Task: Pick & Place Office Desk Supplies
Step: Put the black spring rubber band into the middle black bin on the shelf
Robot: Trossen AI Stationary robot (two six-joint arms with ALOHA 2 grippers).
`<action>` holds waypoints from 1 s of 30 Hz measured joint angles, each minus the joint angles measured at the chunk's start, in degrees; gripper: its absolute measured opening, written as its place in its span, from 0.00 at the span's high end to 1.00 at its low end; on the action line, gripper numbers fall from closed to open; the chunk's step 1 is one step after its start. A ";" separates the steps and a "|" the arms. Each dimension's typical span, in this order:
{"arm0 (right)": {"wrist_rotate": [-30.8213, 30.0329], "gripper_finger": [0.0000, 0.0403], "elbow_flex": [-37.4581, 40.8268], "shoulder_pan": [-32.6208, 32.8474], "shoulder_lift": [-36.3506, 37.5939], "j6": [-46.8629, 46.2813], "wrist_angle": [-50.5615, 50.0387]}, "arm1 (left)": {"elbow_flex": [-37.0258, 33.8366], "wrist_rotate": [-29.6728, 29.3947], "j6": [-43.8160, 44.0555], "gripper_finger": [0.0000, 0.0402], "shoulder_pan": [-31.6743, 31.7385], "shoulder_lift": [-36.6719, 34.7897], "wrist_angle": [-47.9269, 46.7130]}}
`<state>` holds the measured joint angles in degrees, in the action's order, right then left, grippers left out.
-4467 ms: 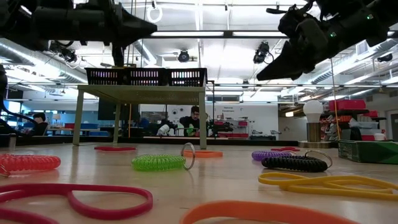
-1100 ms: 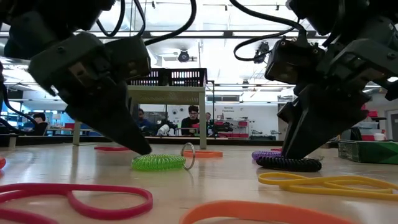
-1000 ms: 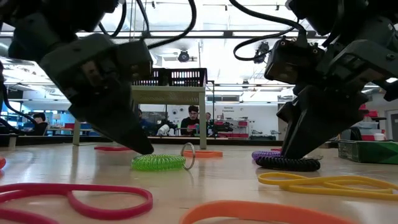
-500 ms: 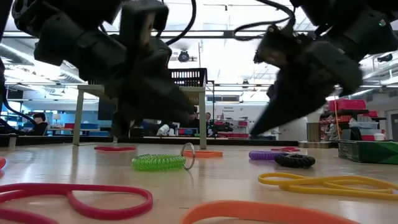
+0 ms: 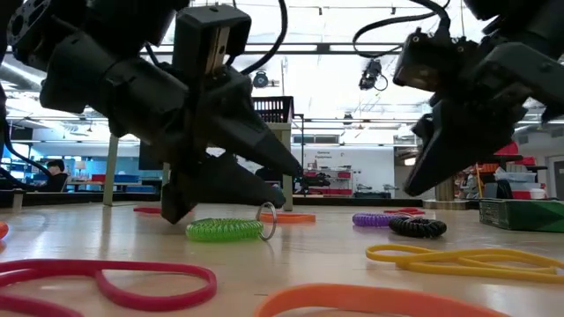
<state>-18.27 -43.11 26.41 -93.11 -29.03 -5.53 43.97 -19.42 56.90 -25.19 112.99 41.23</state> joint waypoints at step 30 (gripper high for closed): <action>5.22 0.97 -0.04 -2.27 -4.33 1.46 1.06 | 1.54 -2.94 -6.96 0.57 1.29 0.05 -3.00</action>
<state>-13.05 -43.16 24.14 -97.44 -27.57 -4.47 45.51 -22.36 49.94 -23.90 113.03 38.23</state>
